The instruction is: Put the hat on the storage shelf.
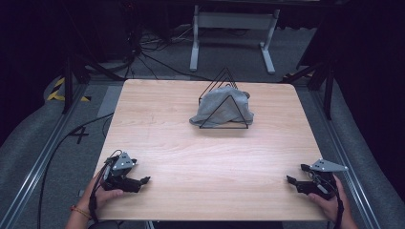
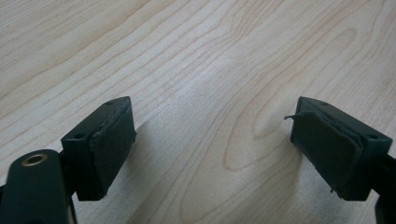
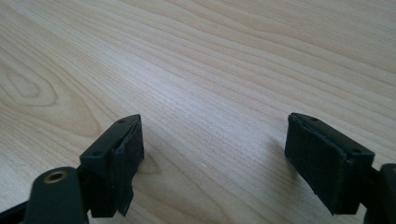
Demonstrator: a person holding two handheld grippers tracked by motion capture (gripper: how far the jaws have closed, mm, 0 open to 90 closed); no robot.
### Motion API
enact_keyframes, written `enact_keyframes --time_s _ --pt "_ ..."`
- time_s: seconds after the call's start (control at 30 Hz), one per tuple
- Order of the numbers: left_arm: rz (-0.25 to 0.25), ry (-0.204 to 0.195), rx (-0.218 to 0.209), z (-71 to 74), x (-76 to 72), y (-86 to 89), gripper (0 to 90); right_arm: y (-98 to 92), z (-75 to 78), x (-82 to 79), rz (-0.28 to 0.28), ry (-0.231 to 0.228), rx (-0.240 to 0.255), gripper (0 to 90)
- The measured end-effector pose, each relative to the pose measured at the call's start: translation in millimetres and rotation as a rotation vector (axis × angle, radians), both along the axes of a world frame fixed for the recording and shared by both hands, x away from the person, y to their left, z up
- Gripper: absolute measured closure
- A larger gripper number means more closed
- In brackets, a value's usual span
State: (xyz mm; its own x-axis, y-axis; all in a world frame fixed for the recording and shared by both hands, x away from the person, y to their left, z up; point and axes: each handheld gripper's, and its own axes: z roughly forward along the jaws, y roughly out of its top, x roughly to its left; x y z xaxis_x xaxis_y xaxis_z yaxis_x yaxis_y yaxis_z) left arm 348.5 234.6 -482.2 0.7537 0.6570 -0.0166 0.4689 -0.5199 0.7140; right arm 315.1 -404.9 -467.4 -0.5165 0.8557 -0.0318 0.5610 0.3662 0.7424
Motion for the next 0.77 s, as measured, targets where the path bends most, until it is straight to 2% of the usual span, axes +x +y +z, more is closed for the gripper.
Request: enact_keyframes --time_s 0.43,0.5,0.77 --pt "0.003 0.0 -0.001 -0.3 0.9 -1.1 13.2 -0.2 0.1 1.3 -0.016 0.001 0.006 20.0" --pt "0.003 0.008 0.01 0.7 1.3 -1.4 12.5 -0.2 0.1 1.3 -0.016 0.001 0.006 20.0" --pt "0.0 0.001 0.012 0.5 2.6 -2.0 11.6 -0.8 0.0 1.4 -0.018 -0.002 0.002 20.0"
